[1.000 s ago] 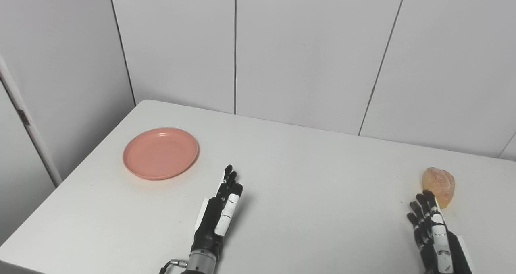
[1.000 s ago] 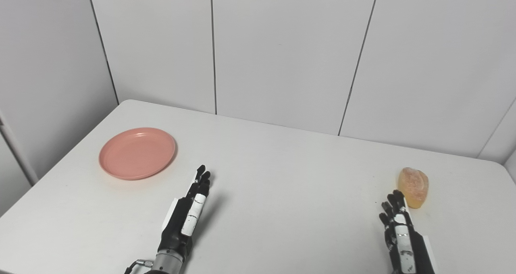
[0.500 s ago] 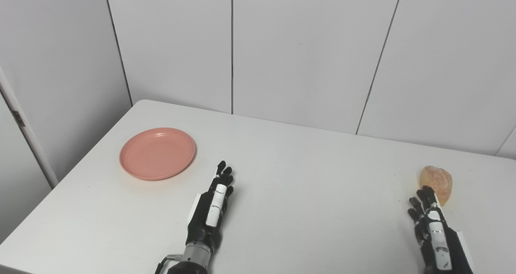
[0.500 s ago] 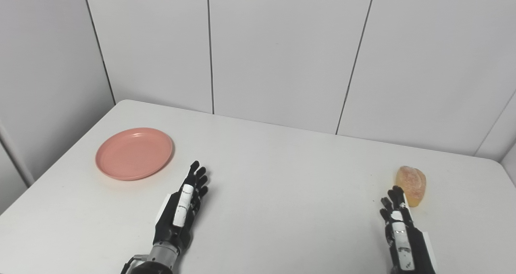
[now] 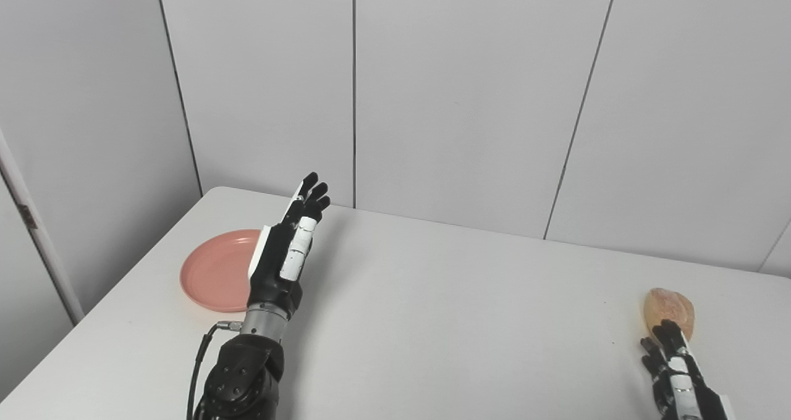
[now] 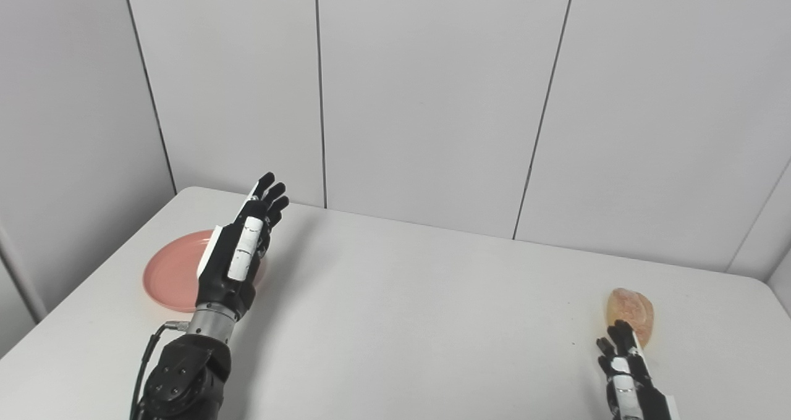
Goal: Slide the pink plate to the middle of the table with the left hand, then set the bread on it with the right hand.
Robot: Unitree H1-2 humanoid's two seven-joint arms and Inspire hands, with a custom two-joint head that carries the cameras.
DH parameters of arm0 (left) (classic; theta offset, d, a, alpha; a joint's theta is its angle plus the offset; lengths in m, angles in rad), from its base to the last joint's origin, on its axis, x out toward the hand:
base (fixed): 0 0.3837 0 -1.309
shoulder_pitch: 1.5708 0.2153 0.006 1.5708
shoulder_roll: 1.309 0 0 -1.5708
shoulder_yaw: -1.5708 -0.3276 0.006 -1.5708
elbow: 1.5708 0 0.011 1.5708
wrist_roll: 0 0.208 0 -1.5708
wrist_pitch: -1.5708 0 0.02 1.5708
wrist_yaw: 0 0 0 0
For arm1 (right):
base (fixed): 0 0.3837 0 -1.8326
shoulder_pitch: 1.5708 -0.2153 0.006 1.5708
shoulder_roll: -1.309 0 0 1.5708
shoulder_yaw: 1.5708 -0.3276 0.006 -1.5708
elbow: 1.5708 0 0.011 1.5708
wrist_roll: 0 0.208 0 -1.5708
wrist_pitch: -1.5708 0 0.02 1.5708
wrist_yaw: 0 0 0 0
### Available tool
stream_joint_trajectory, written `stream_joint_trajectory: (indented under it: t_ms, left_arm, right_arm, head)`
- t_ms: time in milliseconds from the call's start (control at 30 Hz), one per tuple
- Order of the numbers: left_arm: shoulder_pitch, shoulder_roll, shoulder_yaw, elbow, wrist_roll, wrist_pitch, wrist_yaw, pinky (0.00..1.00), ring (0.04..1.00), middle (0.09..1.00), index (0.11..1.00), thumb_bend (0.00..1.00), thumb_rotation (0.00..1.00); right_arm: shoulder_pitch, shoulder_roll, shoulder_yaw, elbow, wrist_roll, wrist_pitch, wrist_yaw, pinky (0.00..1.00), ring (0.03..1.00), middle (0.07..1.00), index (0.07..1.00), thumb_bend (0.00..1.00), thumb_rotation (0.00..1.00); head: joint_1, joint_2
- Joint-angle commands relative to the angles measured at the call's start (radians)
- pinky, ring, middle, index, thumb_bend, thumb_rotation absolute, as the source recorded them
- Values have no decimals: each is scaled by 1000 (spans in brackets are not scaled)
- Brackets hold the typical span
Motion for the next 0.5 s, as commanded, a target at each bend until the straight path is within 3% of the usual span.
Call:
stream_joint_trajectory:
  t_ms: [0,233,467]
  left_arm:
    - [-76,43,21,-34,3,-28,3,973,908,923,905,847,880]
    - [-149,131,91,16,-38,-13,-7,943,892,896,887,846,870]
    - [-169,230,143,96,-54,-23,-17,952,918,924,926,843,888]
  right_arm:
    - [32,18,12,39,-7,6,-3,983,948,959,953,696,815]
    - [35,14,15,30,-3,25,4,991,953,960,957,690,818]
    - [40,6,20,12,-5,52,11,983,950,958,957,681,823]
  head:
    - [-1,0]
    - [-1,7]
    - [4,16]
